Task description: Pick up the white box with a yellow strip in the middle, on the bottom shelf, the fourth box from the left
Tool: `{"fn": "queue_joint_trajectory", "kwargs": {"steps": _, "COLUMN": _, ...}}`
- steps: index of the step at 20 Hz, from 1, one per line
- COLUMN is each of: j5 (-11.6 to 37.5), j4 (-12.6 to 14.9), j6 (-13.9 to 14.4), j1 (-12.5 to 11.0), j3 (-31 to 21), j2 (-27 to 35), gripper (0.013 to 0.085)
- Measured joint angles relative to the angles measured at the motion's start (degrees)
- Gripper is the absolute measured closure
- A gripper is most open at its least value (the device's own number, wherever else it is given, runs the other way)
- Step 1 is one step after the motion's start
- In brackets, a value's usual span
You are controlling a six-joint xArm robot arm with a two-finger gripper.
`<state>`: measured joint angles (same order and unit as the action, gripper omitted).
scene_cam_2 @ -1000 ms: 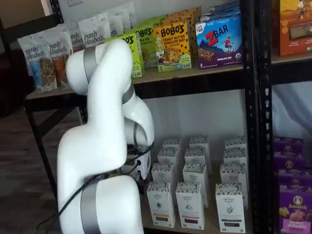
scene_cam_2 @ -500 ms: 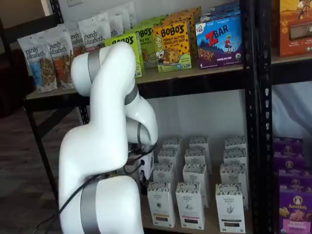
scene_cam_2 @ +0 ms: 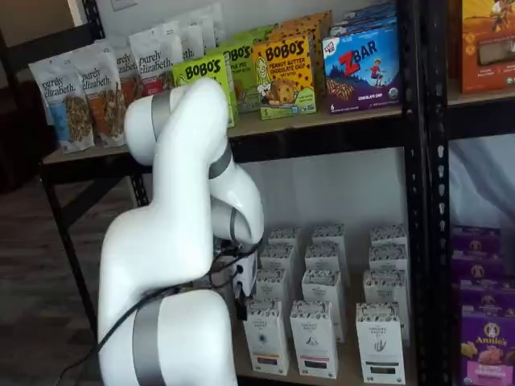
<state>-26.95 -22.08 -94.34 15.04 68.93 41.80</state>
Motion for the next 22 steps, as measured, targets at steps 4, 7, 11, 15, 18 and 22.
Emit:
{"fn": "queue_joint_trajectory", "kwargs": {"steps": 4, "j5": -0.86, "j4": -0.06, "j6": -0.77, "j1": -0.82, "j3": 2.73, "j2": 2.31, "gripper": 0.013}}
{"fn": "queue_joint_trajectory", "kwargs": {"steps": 7, "j5": -1.51, "j4": -1.08, "j6": -2.12, "j1": -1.36, "j3": 4.4, "j2": 3.56, "gripper": 0.013}}
{"fn": "queue_joint_trajectory", "kwargs": {"steps": 11, "j5": -1.99, "j4": -1.26, "j6": -2.71, "j1": -1.9, "j3": 6.53, "j2": 5.12, "gripper": 0.013}}
{"fn": "queue_joint_trajectory", "kwargs": {"steps": 15, "j5": -2.63, "j4": -1.74, "j6": -3.28, "j1": -2.18, "j3": 8.81, "j2": 6.75, "gripper": 0.013}}
{"fn": "queue_joint_trajectory", "kwargs": {"steps": 18, "j5": -2.65, "j4": -1.13, "j6": -2.82, "j1": -2.31, "j3": 10.27, "j2": 7.92, "gripper": 0.013}}
{"fn": "queue_joint_trajectory", "kwargs": {"steps": 22, "j5": -2.14, "j4": -0.54, "j6": -2.54, "j1": -2.54, "j3": 11.78, "j2": 9.36, "gripper": 0.013}}
